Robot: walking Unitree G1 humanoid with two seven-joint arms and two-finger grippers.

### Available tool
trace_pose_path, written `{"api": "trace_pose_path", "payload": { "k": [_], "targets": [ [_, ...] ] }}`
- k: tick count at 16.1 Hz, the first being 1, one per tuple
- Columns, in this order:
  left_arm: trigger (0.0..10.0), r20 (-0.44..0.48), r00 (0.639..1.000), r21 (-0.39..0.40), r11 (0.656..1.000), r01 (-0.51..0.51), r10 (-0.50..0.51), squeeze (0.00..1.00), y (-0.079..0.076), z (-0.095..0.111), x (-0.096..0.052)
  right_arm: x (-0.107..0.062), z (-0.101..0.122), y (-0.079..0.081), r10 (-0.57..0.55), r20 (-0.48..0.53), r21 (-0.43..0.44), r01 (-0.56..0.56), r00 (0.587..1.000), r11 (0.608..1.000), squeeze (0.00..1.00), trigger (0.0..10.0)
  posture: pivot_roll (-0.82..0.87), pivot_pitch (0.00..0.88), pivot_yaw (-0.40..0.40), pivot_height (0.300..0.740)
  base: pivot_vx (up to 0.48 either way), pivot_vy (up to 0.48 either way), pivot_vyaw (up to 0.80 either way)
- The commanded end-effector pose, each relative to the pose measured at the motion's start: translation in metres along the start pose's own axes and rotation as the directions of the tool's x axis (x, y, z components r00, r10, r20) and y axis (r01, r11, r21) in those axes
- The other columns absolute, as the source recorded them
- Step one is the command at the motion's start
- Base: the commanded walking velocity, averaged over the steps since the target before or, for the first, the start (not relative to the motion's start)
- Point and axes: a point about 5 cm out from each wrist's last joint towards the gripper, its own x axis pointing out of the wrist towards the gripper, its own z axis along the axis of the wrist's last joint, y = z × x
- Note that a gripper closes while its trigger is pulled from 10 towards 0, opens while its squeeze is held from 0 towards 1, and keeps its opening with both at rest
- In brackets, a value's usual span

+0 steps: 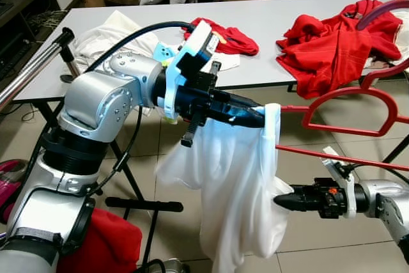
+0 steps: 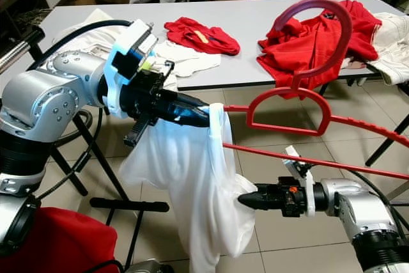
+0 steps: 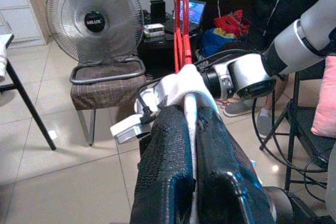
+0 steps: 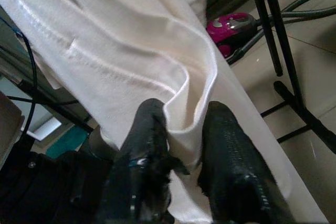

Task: Hang hanger

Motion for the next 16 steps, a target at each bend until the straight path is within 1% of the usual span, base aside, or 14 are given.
{"api": "trace_pose_path", "payload": {
  "k": [1,4,6,8,10,12,13,14,15,16],
  "targets": [
    [0.0,-0.002,1.0,0.053,0.998,-0.016,0.016,0.0,0.001,0.011,-0.004,-0.002,0.003,0.0,-0.021,0.015,-0.018,0.022,1.0,1.0,0.0,0.0,-0.07,0.0,0.056,0.74,0.0,0.0,0.0],
    [0.0,0.001,1.0,0.054,0.998,-0.024,0.024,0.0,0.002,0.011,-0.005,-0.003,0.004,-0.004,-0.072,0.023,-0.013,0.072,0.997,0.997,0.0,0.0,-0.07,0.0,0.057,0.74,0.0,0.0,0.0],
    [0.0,0.01,0.999,0.05,0.997,-0.05,0.05,0.0,0.003,0.011,-0.008,-0.004,0.006,-0.005,-0.094,0.055,-0.012,0.094,0.994,0.995,0.0,0.0,-0.07,0.0,0.057,0.74,0.0,0.0,0.0],
    [0.0,-0.002,0.995,0.045,0.994,-0.101,0.101,0.0,0.004,0.005,-0.013,-0.008,0.011,-0.004,-0.119,0.107,-0.032,0.123,0.987,0.992,0.0,0.0,-0.08,0.0,0.058,0.74,0.0,0.0,0.0],
    [0.0,-0.062,0.978,0.038,0.979,-0.199,0.201,0.0,0.008,-0.013,-0.024,-0.02,0.02,0.005,-0.147,0.206,-0.06,0.162,0.968,0.985,0.0,0.0,-0.08,0.0,0.054,0.74,0.0,0.0,0.0],
    [0.0,-0.096,0.953,0.018,0.958,-0.286,0.286,0.0,0.007,-0.03,-0.036,-0.034,0.021,0.019,-0.177,0.266,-0.076,0.204,0.947,0.976,0.0,0.0,-0.1,0.0,0.062,0.74,0.0,0.0,0.0],
    [0.0,-0.098,0.946,0.023,0.951,-0.309,0.309,0.0,0.008,-0.033,-0.038,-0.038,0.02,0.022,-0.185,0.276,-0.076,0.213,0.943,0.974,0.0,0.0,-0.1,0.0,0.063,0.74,0.0,0.0,0.0],
    [0.0,-0.075,0.924,0.04,0.927,-0.373,0.375,0.0,0.012,-0.035,-0.042,-0.044,0.019,0.028,-0.21,0.306,-0.067,0.241,0.929,0.968,0.0,0.0,-0.1,0.0,0.063,0.74,0.0,0.0,0.0],
    [0.0,-0.066,0.916,0.035,0.918,-0.394,0.396,0.0,0.014,-0.036,-0.044,-0.046,0.019,0.029,-0.219,0.317,-0.064,0.251,0.923,0.966,0.0,0.0,-0.11,0.0,0.065,0.74,0.0,0.0,0.0],
    [0.0,-0.054,0.91,0.027,0.911,-0.411,0.412,0.0,0.014,-0.037,-0.046,-0.05,0.019,0.031,-0.244,0.339,-0.06,0.28,0.909,0.958,0.0,0.0,-0.11,0.0,0.065,0.74,0.0,0.0,0.0]
  ]
}}
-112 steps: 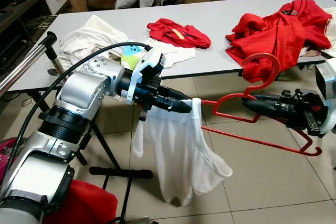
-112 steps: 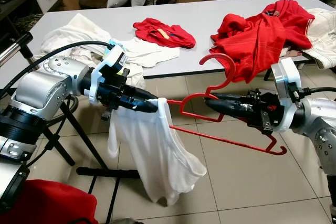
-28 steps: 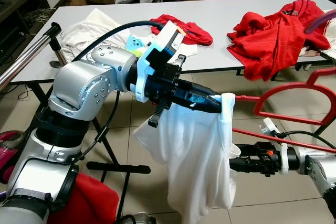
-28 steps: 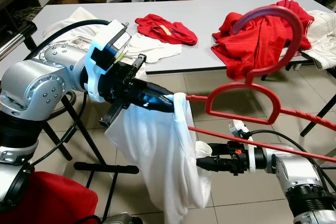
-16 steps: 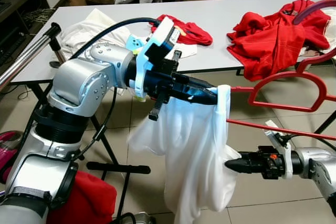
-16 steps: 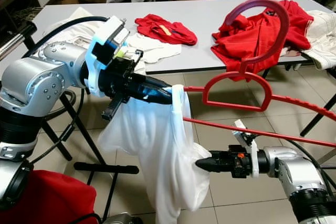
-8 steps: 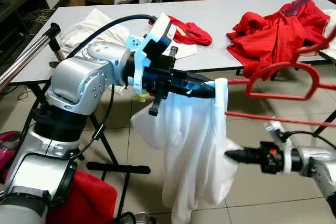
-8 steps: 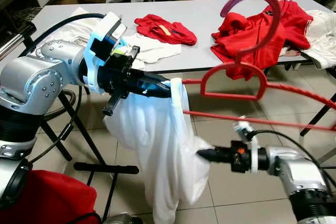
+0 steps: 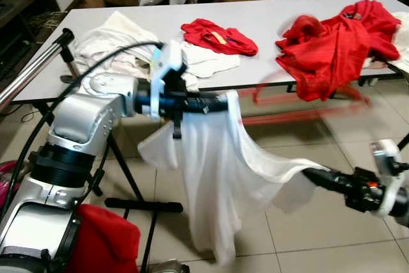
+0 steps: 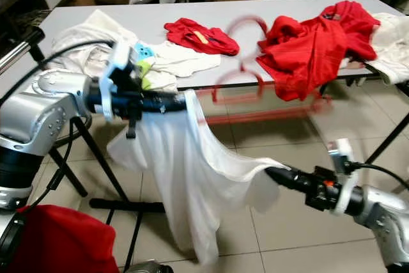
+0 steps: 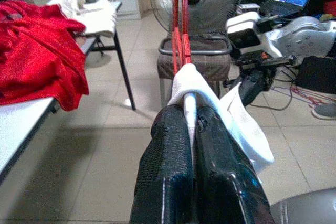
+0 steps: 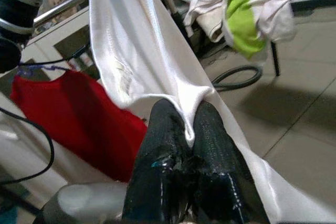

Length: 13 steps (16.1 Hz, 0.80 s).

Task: Hang hanger

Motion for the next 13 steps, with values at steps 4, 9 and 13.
{"api": "trace_pose_path", "payload": {
  "k": [4,9,13],
  "targets": [
    [0.0,0.062,0.998,-0.001,1.0,-0.021,0.021,0.0,-0.002,0.002,-0.013,-0.014,0.015,-0.003,-0.171,0.135,-0.048,0.179,0.976,0.983,0.0,0.0,-0.11,0.0,0.066,0.74,0.0,0.0,0.0],
    [0.0,0.008,1.0,-0.032,0.999,0.002,-0.002,0.0,-0.01,-0.011,-0.019,-0.046,0.043,-0.007,-0.259,0.276,-0.065,0.287,0.926,0.956,0.0,0.0,-0.12,0.0,0.063,0.74,0.0,0.0,0.0],
    [0.0,0.006,0.999,-0.047,0.998,0.04,-0.04,0.0,-0.015,-0.014,-0.019,-0.064,0.059,-0.008,-0.309,0.333,-0.077,0.352,0.891,0.933,0.0,0.0,-0.12,0.0,0.064,0.74,0.0,0.0,0.0]
  ]
}}
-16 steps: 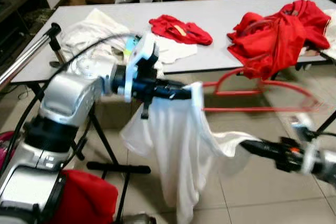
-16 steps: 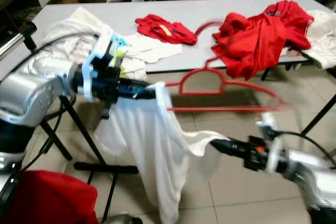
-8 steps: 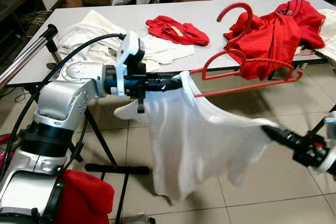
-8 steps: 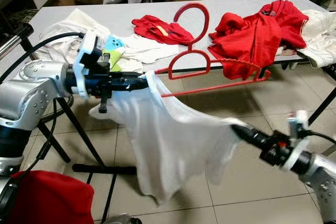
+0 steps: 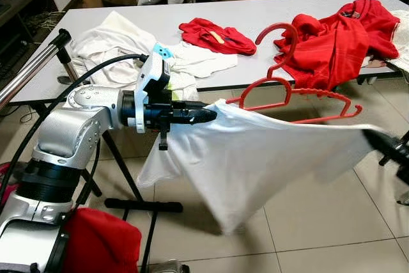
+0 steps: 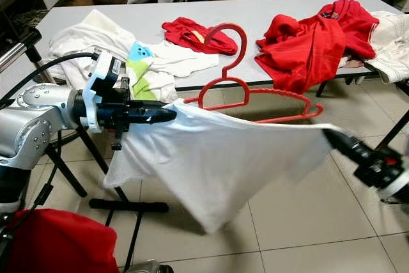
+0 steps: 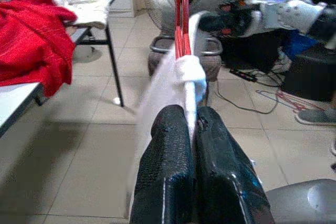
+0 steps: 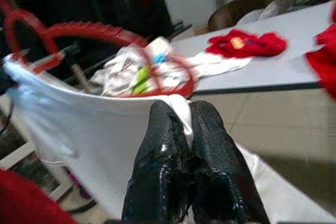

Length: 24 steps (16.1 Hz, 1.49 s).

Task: Hang hanger

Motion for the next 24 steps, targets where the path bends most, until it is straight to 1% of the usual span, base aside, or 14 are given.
{"api": "trace_pose_path", "payload": {
  "k": [1,5,8,9,10,11,12,13,15,16,17,20,22,24],
  "targets": [
    [0.0,-0.015,1.0,0.018,1.0,0.016,-0.015,0.0,-0.003,0.002,-0.002,-0.004,0.012,-0.002,-0.021,0.037,-0.029,0.022,0.999,0.999,0.0,0.0,-0.12,0.0,0.063,0.74,0.0,0.0,0.0],
    [0.0,-0.165,0.986,0.05,0.999,-0.02,0.028,0.0,0.0,-0.016,-0.007,-0.009,0.023,-0.006,-0.037,0.058,-0.046,0.04,0.998,0.998,0.0,0.0,-0.12,0.0,0.062,0.74,0.0,0.0,0.0],
    [0.0,-0.231,0.972,0.061,0.998,-0.027,0.041,0.0,0.001,-0.023,-0.007,-0.008,0.032,-0.005,-0.02,0.053,-0.072,0.024,0.998,0.997,0.0,0.0,-0.12,0.0,0.062,0.74,0.0,0.0,0.0],
    [0.0,-0.241,0.97,0.069,0.997,-0.016,0.032,0.0,0.0,-0.024,-0.004,-0.003,0.034,-0.001,0.018,0.036,-0.083,-0.015,0.999,0.996,0.0,0.0,-0.12,0.0,0.061,0.74,0.0,0.0,0.0],
    [0.0,-0.238,0.971,0.079,0.997,0.003,0.016,0.0,0.0,-0.024,0.005,0.008,0.033,0.009,0.091,-0.015,-0.098,-0.093,0.996,0.991,0.0,0.0,-0.12,0.0,0.057,0.74,0.0,0.0,0.0],
    [0.0,-0.236,0.972,0.081,0.997,0.008,0.011,0.0,-0.001,-0.024,0.007,0.011,0.033,0.011,0.112,-0.027,-0.1,-0.115,0.993,0.988,0.0,0.0,-0.12,0.0,0.057,0.74,0.0,0.0,0.0],
    [0.0,-0.231,0.973,0.087,0.996,0.026,-0.005,0.0,-0.002,-0.024,0.012,0.018,0.031,0.018,0.16,-0.066,-0.111,-0.167,0.985,0.98,0.0,0.0,-0.12,0.0,0.055,0.74,0.0,0.0,0.0],
    [0.0,-0.222,0.975,0.087,0.995,0.052,-0.031,0.0,-0.003,-0.023,0.016,0.023,0.03,0.021,0.189,-0.102,-0.125,-0.201,0.977,0.972,0.0,0.0,-0.12,0.0,0.055,0.74,0.0,0.0,0.0],
    [0.0,-0.186,0.98,0.076,0.994,0.083,-0.068,0.0,-0.006,-0.018,0.019,0.024,0.028,0.02,0.198,-0.158,-0.136,-0.22,0.968,0.966,0.0,0.0,-0.12,0.0,0.054,0.74,0.0,0.0,0.0],
    [0.0,-0.15,0.985,0.053,0.995,0.089,-0.081,0.0,-0.005,-0.014,0.014,0.02,0.027,0.015,0.181,-0.194,-0.137,-0.209,0.964,0.968,0.0,0.0,-0.12,0.0,0.053,0.74,0.0,0.0,0.0],
    [0.0,-0.136,0.986,0.035,0.994,0.102,-0.097,0.0,-0.005,-0.011,0.009,0.016,0.027,0.012,0.168,-0.22,-0.138,-0.201,0.961,0.97,0.0,0.0,-0.12,0.0,0.05,0.74,0.0,0.0,0.0],
    [0.0,-0.188,0.969,-0.021,0.987,0.16,-0.161,0.0,-0.008,-0.014,-0.008,0.004,0.021,0.007,0.138,-0.327,-0.143,-0.194,0.935,0.971,0.0,0.0,-0.12,0.0,0.047,0.74,0.0,0.0,0.0],
    [0.0,-0.247,0.958,-0.016,0.99,0.143,-0.142,0.0,-0.004,-0.017,-0.019,-0.006,0.017,0.005,0.122,-0.386,-0.149,-0.192,0.914,0.97,0.0,0.0,-0.11,0.0,0.042,0.74,0.0,0.0,0.0],
    [0.0,-0.253,0.96,-0.019,0.993,0.119,-0.12,0.0,0.001,-0.015,-0.026,-0.014,0.015,0.005,0.113,-0.405,-0.151,-0.188,0.908,0.97,0.0,0.0,-0.11,0.0,0.044,0.74,0.0,0.0,0.0]
  ]
}}
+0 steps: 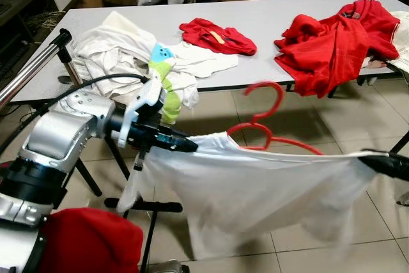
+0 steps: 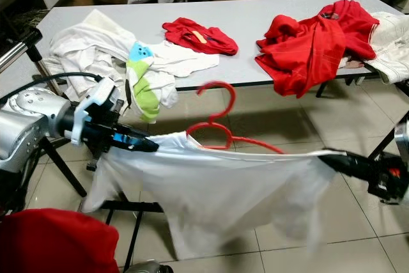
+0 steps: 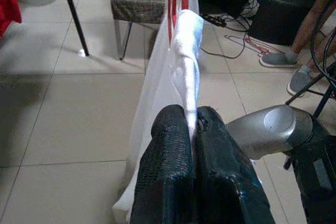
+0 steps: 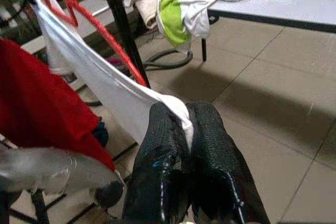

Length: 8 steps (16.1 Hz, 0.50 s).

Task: Hang hanger

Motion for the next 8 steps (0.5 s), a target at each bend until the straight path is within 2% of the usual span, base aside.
{"api": "trace_pose_path", "payload": {
  "k": [1,4,6,8],
  "targets": [
    [0.0,-0.025,1.0,0.026,0.999,-0.018,0.019,0.0,0.001,0.005,-0.008,-0.006,0.007,-0.001,-0.025,0.012,-0.037,0.026,1.0,0.999,0.0,0.0,-0.11,0.0,0.05,0.74,0.0,0.0,0.0],
    [0.0,-0.057,0.997,0.021,0.998,0.055,-0.054,0.0,-0.004,0.0,0.008,0.002,0.014,0.0,-0.03,0.06,-0.078,0.035,0.998,0.996,0.0,0.0,-0.12,0.0,0.062,0.74,0.0,0.0,0.0],
    [0.0,-0.098,0.989,0.043,0.992,0.119,-0.115,0.0,-0.009,-0.006,0.026,0.008,0.024,0.001,-0.03,0.091,-0.133,0.042,0.995,0.99,0.0,0.0,-0.13,0.0,0.068,0.74,0.0,0.0,0.0],
    [0.0,-0.121,0.987,0.081,0.99,0.116,-0.106,0.0,-0.011,-0.01,0.039,0.012,0.032,0.002,-0.02,0.116,-0.16,0.039,0.993,0.986,0.0,0.0,-0.13,0.0,0.069,0.74,0.0,0.0,0.0]
  ]
}}
